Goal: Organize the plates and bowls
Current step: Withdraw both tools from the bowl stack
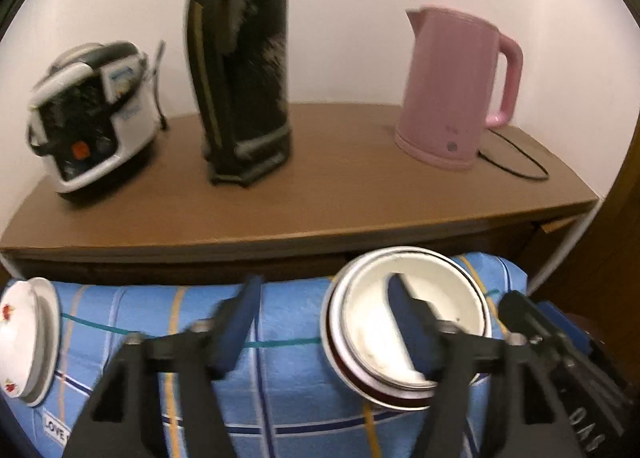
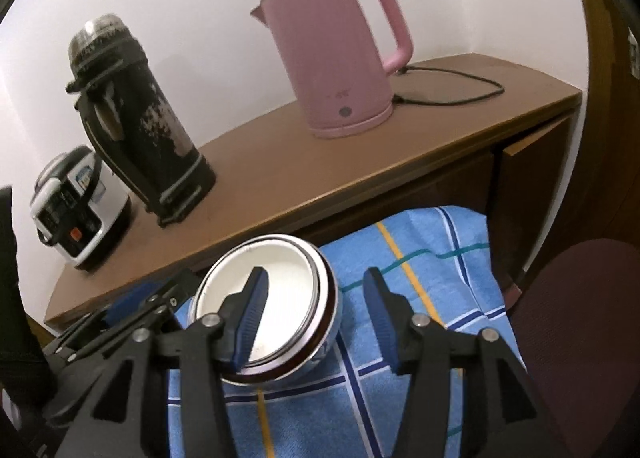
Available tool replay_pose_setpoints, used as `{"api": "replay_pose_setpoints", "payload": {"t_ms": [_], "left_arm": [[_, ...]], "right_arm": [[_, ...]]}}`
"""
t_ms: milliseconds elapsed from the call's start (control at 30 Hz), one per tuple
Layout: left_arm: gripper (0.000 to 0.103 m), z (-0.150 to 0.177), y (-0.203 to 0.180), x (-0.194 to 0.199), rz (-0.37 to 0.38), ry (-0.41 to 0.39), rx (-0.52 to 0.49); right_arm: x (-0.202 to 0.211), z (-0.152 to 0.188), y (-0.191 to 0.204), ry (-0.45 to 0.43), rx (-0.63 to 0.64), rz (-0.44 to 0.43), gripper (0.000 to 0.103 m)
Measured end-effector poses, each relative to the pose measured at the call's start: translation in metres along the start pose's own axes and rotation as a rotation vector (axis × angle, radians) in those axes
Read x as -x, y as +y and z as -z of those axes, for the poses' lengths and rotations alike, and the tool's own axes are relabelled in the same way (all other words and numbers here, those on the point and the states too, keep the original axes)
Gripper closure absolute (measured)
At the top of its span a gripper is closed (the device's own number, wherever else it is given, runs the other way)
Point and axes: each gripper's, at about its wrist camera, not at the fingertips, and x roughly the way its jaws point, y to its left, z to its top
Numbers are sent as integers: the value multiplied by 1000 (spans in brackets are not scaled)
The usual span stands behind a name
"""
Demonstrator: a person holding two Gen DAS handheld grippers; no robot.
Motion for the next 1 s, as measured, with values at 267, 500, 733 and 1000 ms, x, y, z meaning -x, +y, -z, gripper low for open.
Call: {"api": "replay_pose_setpoints", "payload": {"t_ms": [267,500,733,1000], "left_arm": [[30,19,5,27,2,-24,-54],[30,32,9,33,-4,-20,-64],[30,28,24,21,-9,-18,-7],[30,19,33,2,-20,-8,58]], "right_arm": [[20,15,-6,-23,-21,-15,40],[36,32,-7,-48,-29,-16,35],[30,33,-20,-85,-57,-7,28],[11,25,-22,-95,-66,-2,27]]}}
